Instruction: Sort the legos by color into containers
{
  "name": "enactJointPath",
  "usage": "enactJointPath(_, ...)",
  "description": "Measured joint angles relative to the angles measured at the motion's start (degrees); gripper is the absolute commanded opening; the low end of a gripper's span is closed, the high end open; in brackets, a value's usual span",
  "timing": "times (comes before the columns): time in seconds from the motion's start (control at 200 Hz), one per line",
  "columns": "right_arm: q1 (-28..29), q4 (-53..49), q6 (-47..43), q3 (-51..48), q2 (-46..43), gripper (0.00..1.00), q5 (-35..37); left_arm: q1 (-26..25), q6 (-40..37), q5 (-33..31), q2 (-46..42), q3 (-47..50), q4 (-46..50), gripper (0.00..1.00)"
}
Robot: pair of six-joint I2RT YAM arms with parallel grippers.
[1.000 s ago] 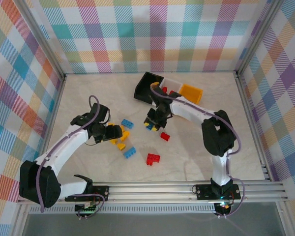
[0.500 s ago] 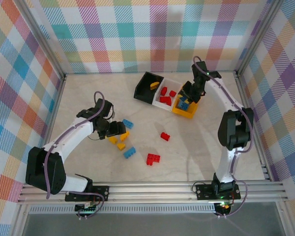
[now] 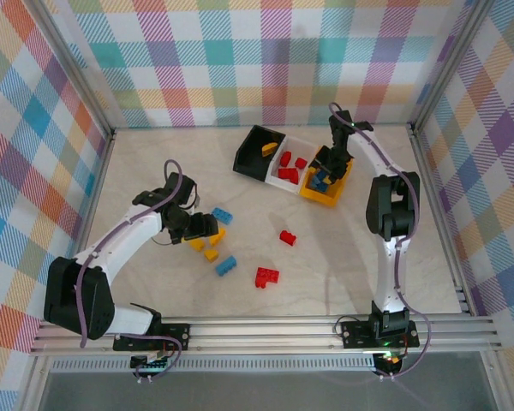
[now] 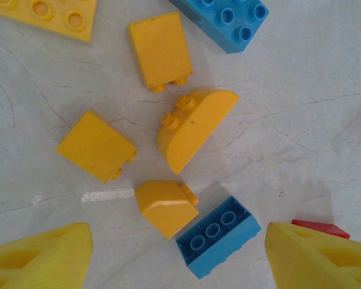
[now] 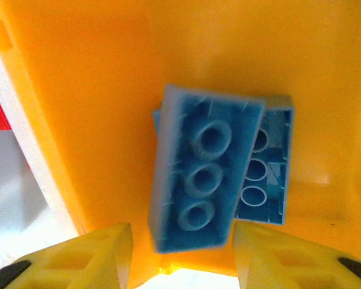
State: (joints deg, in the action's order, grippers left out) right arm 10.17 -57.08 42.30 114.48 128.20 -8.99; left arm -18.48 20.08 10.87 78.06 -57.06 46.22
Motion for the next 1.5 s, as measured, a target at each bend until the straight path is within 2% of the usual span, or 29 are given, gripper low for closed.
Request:
enactJointPath(0.24,-0.3,-1.3,-3.4,-0.2,-2.3,0.54,-0.3,0.4,0.1,0.1,-1.2,0.8,-0.1,0.76)
enactJointPath(0.435,1.2,-0.9,-14.8,-5.0,-13.0,0.58,-5.2,0.4,0.5,0.5,-1.2,0.8,-1.2,0.76)
enactJointPath(0.54,5.3,-2.7,-24.1,-6.5,-17.5,0.66,-6.2,0.4,1.0,1.2,-1.0,0.8,-2.1,0.76)
enactJointPath(0.65,13.1,-4.5,-34.1,-11.6,-20.1,0.71,-4.0,0.4,1.4,2.2,0.5,0.7,-3.1,0.76)
enactJointPath(0.76,20.0,-6.1,-41.8,-17.6,-19.6,0.72,-1.2,0.4,1.6,3.0,1.4,0.7,-3.3,0.76)
enactJointPath(0.85,22.4,-6.9,-45.9,-20.7,-18.5,0.72,1.3,0.4,1.6,3.2,1.4,0.7,-3.3,0.76)
enactJointPath(1.115,23.3,-5.8,-51.9,-21.1,-13.1,0.73,8.0,0.7,1.6,3.1,-1.3,0.7,-2.8,0.76)
enactJointPath(1.5,24.1,-4.0,-52.7,-20.9,-8.4,0.70,7.7,1.2,1.6,3.0,-3.1,2.2,-2.0,0.77)
